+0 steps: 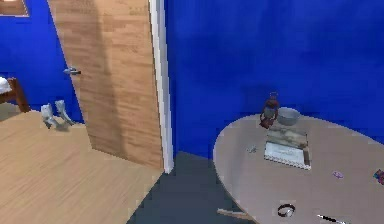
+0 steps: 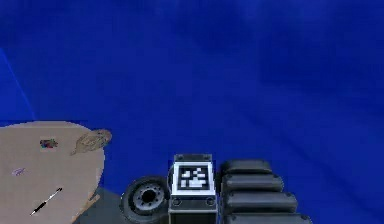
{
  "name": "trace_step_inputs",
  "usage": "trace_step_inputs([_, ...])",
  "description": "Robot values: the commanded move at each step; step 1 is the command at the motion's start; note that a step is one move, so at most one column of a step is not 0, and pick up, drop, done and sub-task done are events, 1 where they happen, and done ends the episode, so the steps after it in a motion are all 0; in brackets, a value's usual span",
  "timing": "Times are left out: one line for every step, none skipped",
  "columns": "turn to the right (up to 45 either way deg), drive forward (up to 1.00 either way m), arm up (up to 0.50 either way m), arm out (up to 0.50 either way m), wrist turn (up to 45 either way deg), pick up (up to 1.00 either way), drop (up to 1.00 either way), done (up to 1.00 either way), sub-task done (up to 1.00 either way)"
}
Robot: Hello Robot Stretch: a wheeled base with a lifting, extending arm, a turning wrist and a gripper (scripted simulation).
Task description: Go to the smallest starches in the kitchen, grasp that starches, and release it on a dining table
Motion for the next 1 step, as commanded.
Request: trace_step_inputs([6.0, 0.0, 0.0, 0.0, 0.0, 0.0, 0.0, 0.0, 0.0])
